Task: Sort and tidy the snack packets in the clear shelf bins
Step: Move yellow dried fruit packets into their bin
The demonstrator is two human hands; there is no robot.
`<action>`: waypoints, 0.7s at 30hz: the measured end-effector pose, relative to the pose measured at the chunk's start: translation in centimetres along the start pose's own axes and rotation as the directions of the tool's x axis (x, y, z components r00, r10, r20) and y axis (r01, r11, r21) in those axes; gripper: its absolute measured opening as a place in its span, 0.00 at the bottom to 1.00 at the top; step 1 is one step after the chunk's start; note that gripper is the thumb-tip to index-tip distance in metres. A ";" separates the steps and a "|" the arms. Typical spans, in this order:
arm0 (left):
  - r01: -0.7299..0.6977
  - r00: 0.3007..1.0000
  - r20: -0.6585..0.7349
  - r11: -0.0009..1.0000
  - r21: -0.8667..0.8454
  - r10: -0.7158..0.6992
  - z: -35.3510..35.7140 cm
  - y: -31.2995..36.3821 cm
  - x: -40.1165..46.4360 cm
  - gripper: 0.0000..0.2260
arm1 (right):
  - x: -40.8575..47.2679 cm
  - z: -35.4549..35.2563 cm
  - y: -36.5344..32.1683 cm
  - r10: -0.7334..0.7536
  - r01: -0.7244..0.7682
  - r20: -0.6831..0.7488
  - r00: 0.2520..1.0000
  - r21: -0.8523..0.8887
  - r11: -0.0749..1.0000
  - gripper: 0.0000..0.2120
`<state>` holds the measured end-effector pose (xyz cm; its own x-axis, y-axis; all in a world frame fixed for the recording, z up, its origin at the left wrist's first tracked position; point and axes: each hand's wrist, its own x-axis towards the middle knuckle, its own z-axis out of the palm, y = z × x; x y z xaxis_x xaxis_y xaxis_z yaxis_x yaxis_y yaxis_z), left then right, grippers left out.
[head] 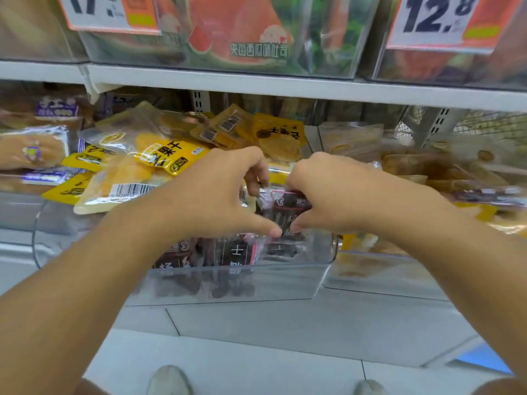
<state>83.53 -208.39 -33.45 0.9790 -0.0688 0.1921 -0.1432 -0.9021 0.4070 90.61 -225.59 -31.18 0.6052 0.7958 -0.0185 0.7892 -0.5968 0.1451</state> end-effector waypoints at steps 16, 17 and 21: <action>-0.154 0.980 -0.102 0.973 0.169 0.173 0.2 2.2 -0.1 0.19 | -4.3 -1.8 1.7 0.158 -0.124 -0.263 0.952 0.143 0.982 0.13; -0.198 0.958 -0.189 0.975 0.103 0.215 0.6 3.2 0.3 0.16 | -5.7 -2.2 3.8 0.244 -0.178 -0.375 0.894 0.202 0.963 0.10; -0.344 0.889 -0.329 0.939 -0.022 0.318 3.1 6.7 2.7 0.09 | -10.5 -2.0 12.8 0.607 -0.601 -0.174 0.775 0.091 0.794 0.13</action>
<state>85.65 -215.93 -32.93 0.7769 -0.2079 0.5943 -0.4747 -0.8136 0.3359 94.16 -241.38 -27.17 0.9301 0.2726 0.2463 0.2722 -0.9616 0.0361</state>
